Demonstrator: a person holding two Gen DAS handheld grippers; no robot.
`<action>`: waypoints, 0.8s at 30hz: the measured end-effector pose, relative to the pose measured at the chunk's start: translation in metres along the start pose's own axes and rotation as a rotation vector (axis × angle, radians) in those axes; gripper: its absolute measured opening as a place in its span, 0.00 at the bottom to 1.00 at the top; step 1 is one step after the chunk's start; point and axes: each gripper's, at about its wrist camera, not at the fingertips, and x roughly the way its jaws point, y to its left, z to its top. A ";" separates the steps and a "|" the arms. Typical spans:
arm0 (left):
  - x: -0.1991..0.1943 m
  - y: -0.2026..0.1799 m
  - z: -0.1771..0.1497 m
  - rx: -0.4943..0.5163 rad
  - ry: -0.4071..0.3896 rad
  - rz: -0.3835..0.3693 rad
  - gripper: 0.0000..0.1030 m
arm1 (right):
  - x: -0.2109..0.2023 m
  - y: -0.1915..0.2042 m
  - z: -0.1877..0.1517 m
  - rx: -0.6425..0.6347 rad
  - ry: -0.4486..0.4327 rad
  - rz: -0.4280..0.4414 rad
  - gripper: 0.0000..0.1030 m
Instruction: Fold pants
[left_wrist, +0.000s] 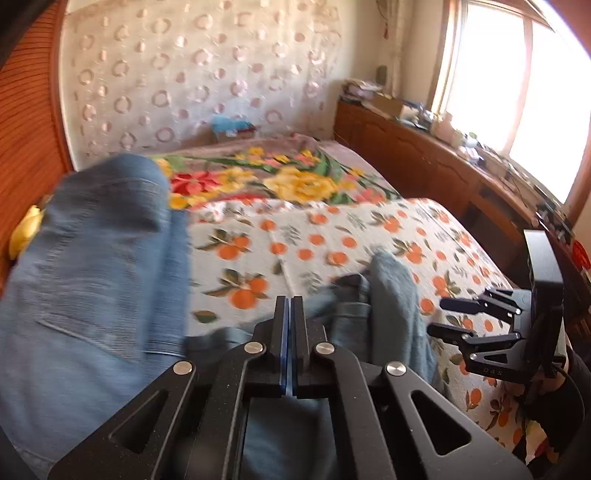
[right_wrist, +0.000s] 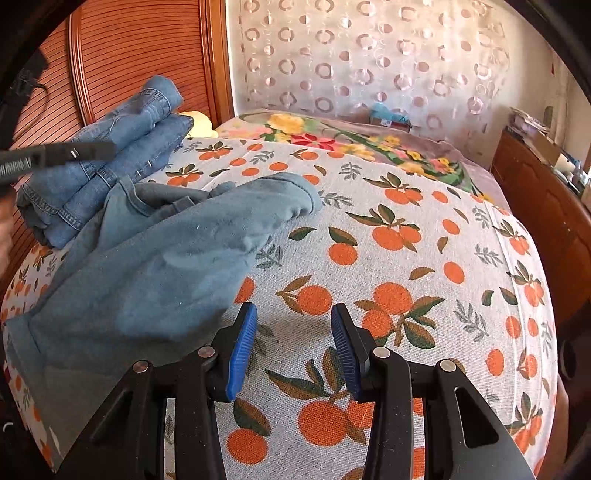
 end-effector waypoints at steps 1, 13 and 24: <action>-0.002 0.005 0.001 -0.006 0.001 0.009 0.02 | -0.001 0.000 0.000 -0.001 0.001 -0.002 0.42; 0.042 -0.018 -0.010 0.049 0.123 -0.074 0.46 | -0.003 0.000 -0.003 -0.013 0.003 -0.017 0.42; 0.083 -0.036 -0.023 0.062 0.240 -0.175 0.21 | -0.004 -0.006 -0.003 0.002 0.010 -0.010 0.42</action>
